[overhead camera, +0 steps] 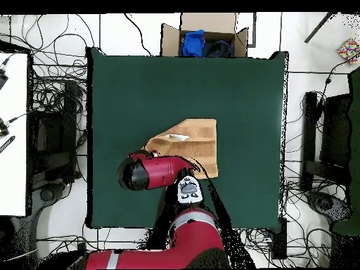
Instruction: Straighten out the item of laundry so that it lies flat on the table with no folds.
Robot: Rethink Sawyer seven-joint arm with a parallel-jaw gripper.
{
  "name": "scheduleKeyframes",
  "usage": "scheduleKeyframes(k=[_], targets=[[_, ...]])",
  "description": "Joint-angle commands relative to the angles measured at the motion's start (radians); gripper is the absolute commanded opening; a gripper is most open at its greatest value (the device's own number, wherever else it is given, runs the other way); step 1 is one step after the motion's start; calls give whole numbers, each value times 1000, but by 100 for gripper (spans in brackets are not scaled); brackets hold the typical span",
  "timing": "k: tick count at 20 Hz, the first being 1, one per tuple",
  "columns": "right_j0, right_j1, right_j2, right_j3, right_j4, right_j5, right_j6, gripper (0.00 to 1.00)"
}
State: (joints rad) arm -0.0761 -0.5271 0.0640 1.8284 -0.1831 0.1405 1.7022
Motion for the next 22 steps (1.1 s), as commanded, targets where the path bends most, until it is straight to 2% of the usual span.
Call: scheduleKeyframes(k=[1, 6, 17, 22], targets=[[26, -62, 11, -78, 48, 154, 119, 0], [7, -97, 45, -107, 88, 266, 112, 0], [-4, -87, 66, -104, 93, 242, 141, 0], [25, -90, 44, -142, 108, 288, 151, 0]])
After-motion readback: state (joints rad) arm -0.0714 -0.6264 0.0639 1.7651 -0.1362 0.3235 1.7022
